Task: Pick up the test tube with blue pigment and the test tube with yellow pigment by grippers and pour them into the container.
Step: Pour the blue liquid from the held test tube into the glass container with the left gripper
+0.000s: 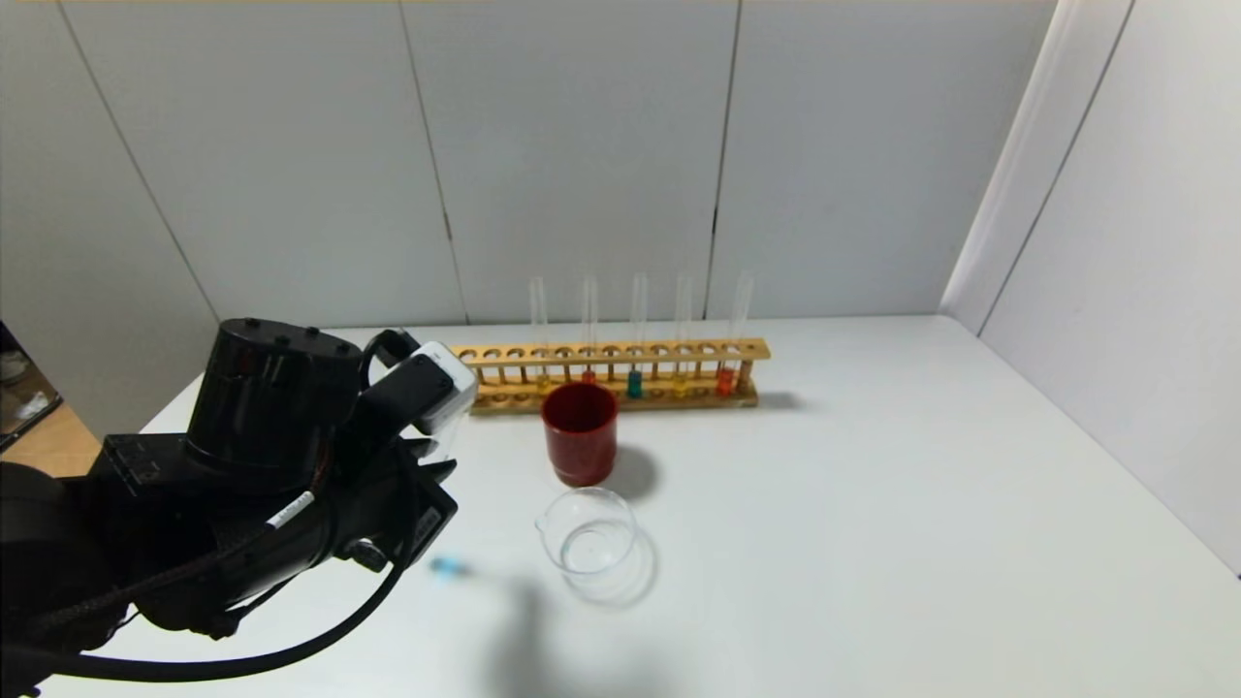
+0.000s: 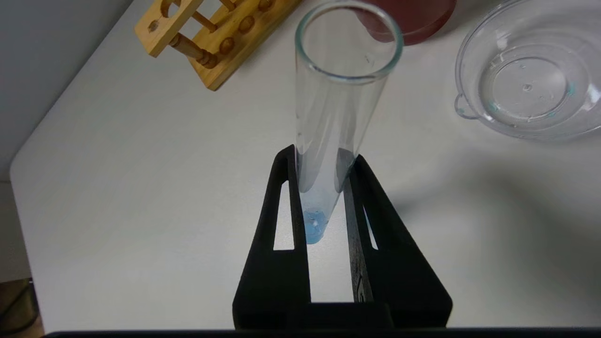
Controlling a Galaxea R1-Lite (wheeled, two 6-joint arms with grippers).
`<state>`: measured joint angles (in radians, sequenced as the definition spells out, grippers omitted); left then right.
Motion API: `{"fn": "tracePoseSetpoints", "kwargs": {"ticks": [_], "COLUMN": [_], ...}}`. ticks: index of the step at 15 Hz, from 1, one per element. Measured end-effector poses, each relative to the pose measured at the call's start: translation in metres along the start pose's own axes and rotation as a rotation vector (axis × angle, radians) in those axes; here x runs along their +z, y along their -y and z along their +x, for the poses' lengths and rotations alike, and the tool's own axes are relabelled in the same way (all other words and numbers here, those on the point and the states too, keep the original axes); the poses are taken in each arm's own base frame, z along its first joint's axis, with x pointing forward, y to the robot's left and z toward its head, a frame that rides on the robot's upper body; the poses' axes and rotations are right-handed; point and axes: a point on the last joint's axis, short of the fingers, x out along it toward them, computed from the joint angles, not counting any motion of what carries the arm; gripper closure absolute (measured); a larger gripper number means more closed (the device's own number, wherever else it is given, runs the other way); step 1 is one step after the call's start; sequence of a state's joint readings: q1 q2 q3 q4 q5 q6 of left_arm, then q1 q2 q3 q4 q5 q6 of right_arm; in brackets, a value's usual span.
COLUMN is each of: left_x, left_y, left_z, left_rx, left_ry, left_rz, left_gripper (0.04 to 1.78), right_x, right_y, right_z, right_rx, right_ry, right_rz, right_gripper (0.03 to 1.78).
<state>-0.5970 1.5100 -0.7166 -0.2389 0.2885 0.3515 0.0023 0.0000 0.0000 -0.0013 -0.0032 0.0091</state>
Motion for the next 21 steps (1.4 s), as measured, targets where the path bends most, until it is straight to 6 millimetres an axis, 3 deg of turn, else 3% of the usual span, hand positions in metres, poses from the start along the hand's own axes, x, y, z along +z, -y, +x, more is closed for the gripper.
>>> {"fn": "tracePoseSetpoints", "kwargs": {"ticks": [11,21], "left_x": [0.005,0.014], "left_y": [0.003,0.018], "left_z": [0.017,0.030], "left_rx": [0.066,0.088], "left_ry": [-0.064,-0.095], "left_rz": [0.236,0.396], "left_gripper": [1.55,1.55], "right_x": [0.000,0.000], "right_y": [0.000,0.000], "right_z": [0.000,0.000], "right_rx": [0.001,0.000], "right_ry": [0.000,0.000], "right_rz": [0.000,0.000], "right_gripper": [0.08,0.08]}}
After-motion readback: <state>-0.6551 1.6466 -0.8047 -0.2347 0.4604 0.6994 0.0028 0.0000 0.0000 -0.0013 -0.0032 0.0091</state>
